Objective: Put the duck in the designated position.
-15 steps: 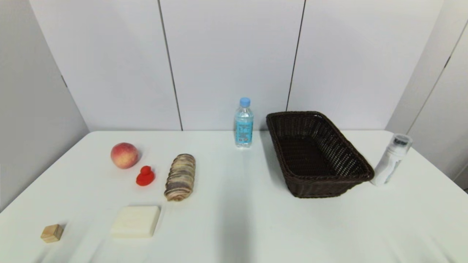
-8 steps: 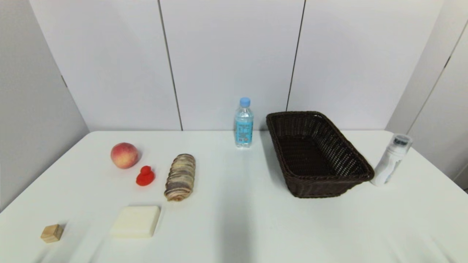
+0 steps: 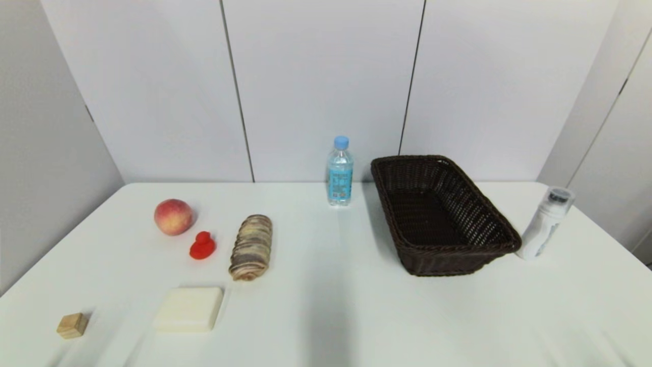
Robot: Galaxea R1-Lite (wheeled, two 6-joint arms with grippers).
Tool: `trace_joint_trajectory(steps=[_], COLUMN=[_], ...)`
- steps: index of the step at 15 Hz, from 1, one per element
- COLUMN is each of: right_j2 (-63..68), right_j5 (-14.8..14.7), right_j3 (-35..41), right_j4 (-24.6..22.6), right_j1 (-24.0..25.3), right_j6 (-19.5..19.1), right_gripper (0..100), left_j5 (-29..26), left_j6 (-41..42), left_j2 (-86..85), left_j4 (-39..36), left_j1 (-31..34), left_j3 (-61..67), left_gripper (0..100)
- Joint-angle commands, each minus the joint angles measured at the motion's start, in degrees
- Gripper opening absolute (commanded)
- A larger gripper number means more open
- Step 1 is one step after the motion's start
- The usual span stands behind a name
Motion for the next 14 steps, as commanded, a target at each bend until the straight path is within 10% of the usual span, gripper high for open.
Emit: trace_joint_trajectory(steps=[1,14], right_j2=[0.00,0.00], right_j5=[0.04,0.04], right_j3=[0.00,0.00], right_j4=[-0.05,-0.05], right_j1=[0.02,0.02], right_j6=[0.00,0.00], right_gripper=[100,100], left_j5=[0.03,-0.05], left_j6=[0.02,0.02], left_j2=[0.11,0.11], left_j4=[0.00,0.00], left_j1=[0.01,0.01], left_j3=[0.00,0.00], left_gripper=[100,100])
